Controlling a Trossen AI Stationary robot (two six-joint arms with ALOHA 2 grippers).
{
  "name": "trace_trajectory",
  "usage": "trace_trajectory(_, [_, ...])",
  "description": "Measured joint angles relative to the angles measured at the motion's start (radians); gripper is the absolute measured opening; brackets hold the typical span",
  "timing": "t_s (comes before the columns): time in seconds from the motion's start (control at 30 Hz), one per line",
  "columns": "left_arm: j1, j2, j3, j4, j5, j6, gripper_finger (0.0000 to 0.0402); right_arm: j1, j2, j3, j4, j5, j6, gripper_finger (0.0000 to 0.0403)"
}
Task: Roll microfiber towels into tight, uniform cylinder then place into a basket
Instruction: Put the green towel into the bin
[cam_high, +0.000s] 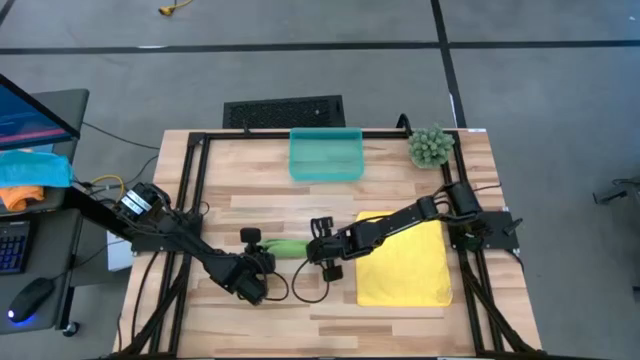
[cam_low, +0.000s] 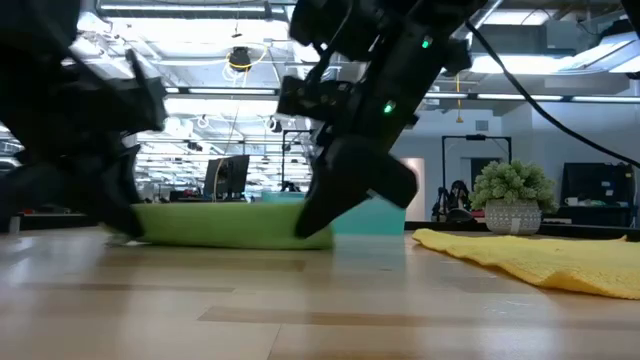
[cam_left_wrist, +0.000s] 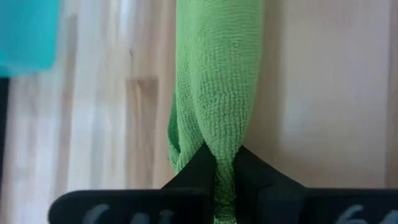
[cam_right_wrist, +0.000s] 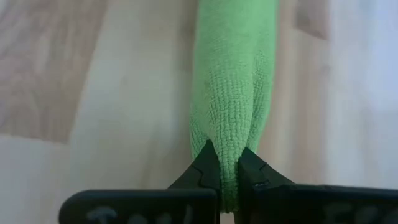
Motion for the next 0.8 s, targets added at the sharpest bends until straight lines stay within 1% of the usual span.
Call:
trace_trajectory(0.17, [0.045, -0.001, 0.034, -0.004, -0.051, 0.088, 0.0015, -0.007, -0.042, -0.001, -0.062, 0.089, -0.002, 0.0024])
trace_trajectory(0.23, [0.065, -0.005, 0.038, -0.009, -0.068, 0.13, 0.0014, -0.009, -0.058, 0.003, -0.078, 0.121, -0.001, 0.0024])
trace_trajectory(0.3, [0.09, -0.01, 0.045, 0.003, -0.085, 0.172, 0.0011, -0.008, -0.079, -0.001, -0.131, 0.166, -0.003, 0.0024])
trace_trajectory(0.37, [0.114, -0.034, 0.044, 0.004, -0.093, 0.215, 0.0009, -0.01, -0.086, 0.002, -0.138, 0.204, -0.011, 0.0024])
trace_trajectory(0.43, [0.145, -0.052, 0.043, 0.024, -0.109, 0.256, 0.001, -0.015, -0.104, 0.0, -0.18, 0.216, -0.013, 0.0024])
trace_trajectory(0.5, [0.172, -0.091, 0.039, 0.024, -0.117, 0.289, 0.0011, -0.025, -0.113, 0.003, -0.169, 0.226, -0.023, 0.0024])
trace_trajectory(0.6, [0.214, -0.138, 0.04, 0.055, -0.135, 0.358, 0.0011, -0.04, -0.124, -0.001, -0.219, 0.252, -0.03, 0.0024])
trace_trajectory(0.67, [0.245, -0.176, 0.039, 0.071, -0.134, 0.423, 0.0009, -0.056, -0.133, 0.004, -0.209, 0.268, -0.038, 0.0024])
trace_trajectory(0.8, [0.324, -0.214, 0.04, 0.159, -0.13, 0.572, 0.0011, -0.096, -0.147, 0.002, -0.225, 0.305, -0.068, 0.0024])
